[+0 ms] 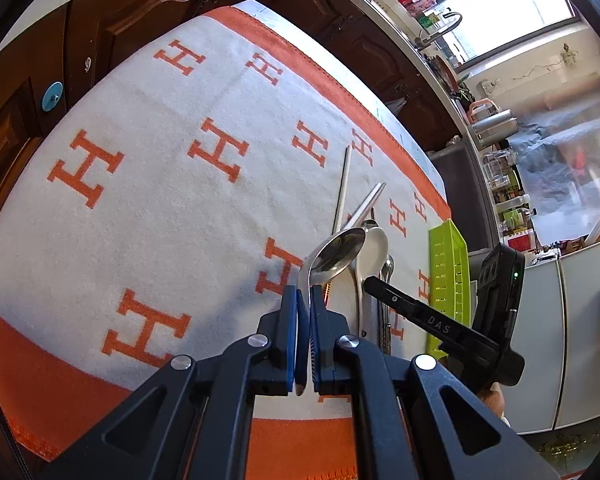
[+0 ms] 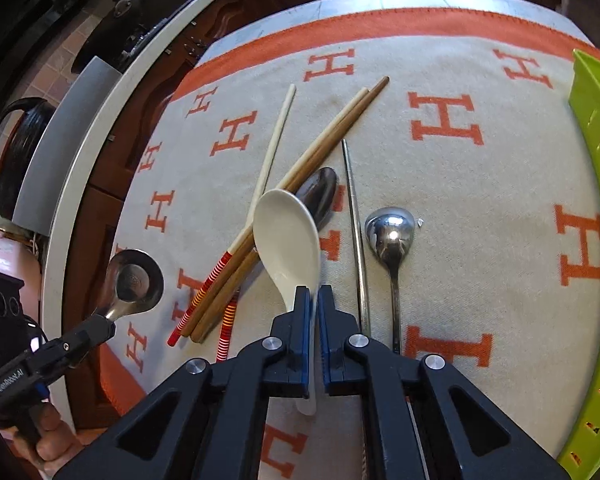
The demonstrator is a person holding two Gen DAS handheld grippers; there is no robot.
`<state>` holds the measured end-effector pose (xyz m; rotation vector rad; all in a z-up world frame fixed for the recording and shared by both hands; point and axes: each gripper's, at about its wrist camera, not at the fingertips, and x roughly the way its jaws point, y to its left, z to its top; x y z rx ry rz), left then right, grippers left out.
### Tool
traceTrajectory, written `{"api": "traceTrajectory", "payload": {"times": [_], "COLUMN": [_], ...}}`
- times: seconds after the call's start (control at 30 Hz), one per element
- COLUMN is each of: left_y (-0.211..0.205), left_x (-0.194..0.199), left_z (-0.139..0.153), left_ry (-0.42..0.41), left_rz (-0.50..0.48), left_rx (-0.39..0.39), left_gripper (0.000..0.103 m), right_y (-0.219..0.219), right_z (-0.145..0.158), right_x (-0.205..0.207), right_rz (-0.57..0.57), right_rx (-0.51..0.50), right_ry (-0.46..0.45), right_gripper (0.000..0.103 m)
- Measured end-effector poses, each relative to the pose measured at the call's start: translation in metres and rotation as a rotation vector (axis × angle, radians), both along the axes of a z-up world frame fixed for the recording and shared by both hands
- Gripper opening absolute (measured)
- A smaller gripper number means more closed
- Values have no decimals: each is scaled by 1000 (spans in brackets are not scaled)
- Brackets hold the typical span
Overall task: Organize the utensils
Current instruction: 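Lift the white ceramic spoon with the right gripper while the left gripper holds the steel spoon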
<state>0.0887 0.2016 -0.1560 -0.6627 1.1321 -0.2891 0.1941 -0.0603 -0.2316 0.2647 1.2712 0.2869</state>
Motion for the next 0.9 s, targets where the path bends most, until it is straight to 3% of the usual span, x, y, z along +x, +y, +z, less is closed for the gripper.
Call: {"api": "traceTrajectory", "payload": {"times": [0.27,0.53,0.77,0.9], "left_y": [-15,-44,-113,-161], "left_x": [-2,1,21,37], "left_z": [8,25,46,55], "left_ry": [-13,-36,-58,-74], "left_rz": [-28,-77,-188,-239], "left_rx": [1,-19,-33,-25], "left_gripper": [3,3,3,3], "right_y": [-21,-77,-174,-226], "right_z": [5,43,89,96], "right_x": [-16,-49,-90,-108], "right_rz": [-54,-149,-337,-453], "right_rx": [125,263,230,154], "right_ry": [-29,-89,-187,-202], "right_gripper": [2,2,2,2]}}
